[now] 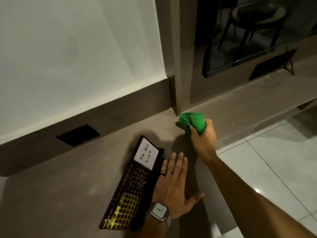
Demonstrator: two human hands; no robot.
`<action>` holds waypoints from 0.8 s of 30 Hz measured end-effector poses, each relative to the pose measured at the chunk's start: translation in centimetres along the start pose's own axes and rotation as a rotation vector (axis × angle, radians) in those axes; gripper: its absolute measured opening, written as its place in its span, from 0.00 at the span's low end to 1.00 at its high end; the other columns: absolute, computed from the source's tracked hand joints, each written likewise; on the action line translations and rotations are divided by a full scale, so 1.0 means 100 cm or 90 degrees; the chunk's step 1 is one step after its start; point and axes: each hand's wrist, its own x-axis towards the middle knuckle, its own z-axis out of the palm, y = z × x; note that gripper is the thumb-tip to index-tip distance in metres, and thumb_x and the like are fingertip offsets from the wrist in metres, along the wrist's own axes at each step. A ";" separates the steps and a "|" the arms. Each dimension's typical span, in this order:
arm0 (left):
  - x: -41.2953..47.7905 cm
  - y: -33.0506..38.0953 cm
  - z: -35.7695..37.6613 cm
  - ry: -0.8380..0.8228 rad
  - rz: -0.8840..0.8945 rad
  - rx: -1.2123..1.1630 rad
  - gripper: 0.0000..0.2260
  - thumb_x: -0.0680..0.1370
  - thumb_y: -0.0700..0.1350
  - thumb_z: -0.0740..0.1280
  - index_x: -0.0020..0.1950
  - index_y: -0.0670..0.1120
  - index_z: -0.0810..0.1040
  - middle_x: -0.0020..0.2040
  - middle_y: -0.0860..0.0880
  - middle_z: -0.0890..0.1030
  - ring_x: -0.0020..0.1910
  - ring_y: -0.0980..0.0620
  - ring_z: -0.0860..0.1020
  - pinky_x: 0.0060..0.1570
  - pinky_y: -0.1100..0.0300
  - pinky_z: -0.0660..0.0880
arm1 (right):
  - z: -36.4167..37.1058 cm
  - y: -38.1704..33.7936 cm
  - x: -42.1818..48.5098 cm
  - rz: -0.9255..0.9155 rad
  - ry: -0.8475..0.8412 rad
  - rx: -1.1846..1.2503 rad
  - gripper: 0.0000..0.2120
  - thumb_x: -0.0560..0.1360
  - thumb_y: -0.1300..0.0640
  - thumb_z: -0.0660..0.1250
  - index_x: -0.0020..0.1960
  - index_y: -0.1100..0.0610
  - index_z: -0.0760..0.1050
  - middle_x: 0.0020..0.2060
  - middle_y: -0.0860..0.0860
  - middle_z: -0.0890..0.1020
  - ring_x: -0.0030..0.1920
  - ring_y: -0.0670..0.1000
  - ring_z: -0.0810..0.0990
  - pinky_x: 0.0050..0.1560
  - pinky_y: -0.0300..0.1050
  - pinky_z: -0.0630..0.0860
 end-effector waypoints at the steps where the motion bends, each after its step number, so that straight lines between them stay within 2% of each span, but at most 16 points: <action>1: -0.004 0.000 -0.012 0.028 0.000 -0.001 0.46 0.72 0.75 0.48 0.79 0.43 0.48 0.80 0.44 0.48 0.79 0.43 0.48 0.75 0.41 0.51 | -0.002 -0.011 -0.013 -0.018 -0.013 0.024 0.15 0.75 0.56 0.69 0.58 0.46 0.69 0.47 0.42 0.77 0.49 0.45 0.78 0.45 0.38 0.74; 4: -0.019 -0.005 -0.052 0.088 0.003 -0.001 0.45 0.73 0.74 0.50 0.79 0.44 0.48 0.80 0.44 0.49 0.79 0.45 0.47 0.76 0.42 0.49 | -0.007 -0.036 -0.056 -0.071 -0.039 0.055 0.16 0.76 0.57 0.68 0.61 0.47 0.69 0.47 0.39 0.79 0.47 0.38 0.78 0.44 0.33 0.75; 6: -0.031 -0.014 -0.074 0.117 0.000 0.009 0.44 0.73 0.73 0.51 0.79 0.44 0.50 0.80 0.44 0.51 0.79 0.45 0.48 0.77 0.42 0.50 | -0.007 -0.042 -0.084 -0.094 -0.046 0.047 0.17 0.76 0.58 0.69 0.63 0.50 0.70 0.50 0.42 0.80 0.48 0.38 0.79 0.46 0.30 0.74; 8: -0.047 -0.030 -0.091 0.145 -0.008 0.016 0.43 0.73 0.73 0.53 0.78 0.45 0.52 0.80 0.44 0.53 0.79 0.45 0.48 0.77 0.43 0.51 | -0.006 -0.044 -0.113 -0.103 -0.062 0.040 0.18 0.76 0.60 0.68 0.65 0.54 0.70 0.54 0.48 0.81 0.53 0.42 0.79 0.54 0.37 0.75; 11: -0.075 -0.063 -0.101 0.130 -0.056 0.055 0.43 0.73 0.72 0.54 0.78 0.45 0.52 0.80 0.44 0.54 0.79 0.44 0.49 0.76 0.43 0.51 | 0.000 -0.036 -0.152 -0.078 -0.086 0.043 0.19 0.75 0.61 0.68 0.65 0.54 0.71 0.56 0.47 0.80 0.55 0.43 0.79 0.57 0.45 0.78; 14: -0.104 -0.093 -0.093 0.049 -0.118 0.079 0.46 0.72 0.72 0.54 0.79 0.45 0.44 0.80 0.43 0.47 0.79 0.43 0.46 0.76 0.42 0.49 | 0.009 -0.023 -0.187 -0.017 -0.100 0.045 0.22 0.75 0.62 0.68 0.66 0.49 0.70 0.56 0.46 0.79 0.56 0.45 0.78 0.56 0.48 0.78; 16: -0.117 -0.105 -0.083 -0.009 -0.143 0.072 0.48 0.71 0.73 0.53 0.77 0.47 0.34 0.79 0.45 0.38 0.79 0.44 0.39 0.77 0.43 0.44 | 0.016 -0.018 -0.204 -0.007 -0.111 0.043 0.24 0.75 0.64 0.68 0.68 0.49 0.70 0.55 0.41 0.78 0.56 0.44 0.78 0.56 0.46 0.77; 18: -0.123 -0.110 -0.073 -0.039 -0.154 0.058 0.49 0.70 0.72 0.54 0.74 0.49 0.28 0.78 0.47 0.34 0.78 0.45 0.35 0.76 0.46 0.38 | 0.024 -0.014 -0.213 -0.008 -0.112 0.034 0.25 0.74 0.66 0.68 0.68 0.50 0.70 0.52 0.38 0.76 0.55 0.45 0.78 0.55 0.46 0.78; 21: -0.123 -0.109 -0.067 -0.052 -0.159 0.042 0.50 0.69 0.67 0.59 0.72 0.49 0.26 0.78 0.47 0.33 0.77 0.46 0.35 0.74 0.49 0.36 | 0.031 -0.013 -0.218 -0.023 -0.110 0.017 0.27 0.73 0.67 0.69 0.69 0.51 0.70 0.54 0.45 0.79 0.55 0.48 0.79 0.56 0.49 0.78; 24: -0.122 -0.107 -0.063 -0.051 -0.162 0.021 0.52 0.71 0.59 0.66 0.71 0.48 0.25 0.77 0.48 0.32 0.77 0.47 0.33 0.74 0.50 0.36 | 0.037 -0.013 -0.219 -0.041 -0.126 0.011 0.30 0.72 0.67 0.69 0.71 0.52 0.67 0.62 0.51 0.77 0.62 0.50 0.75 0.61 0.55 0.75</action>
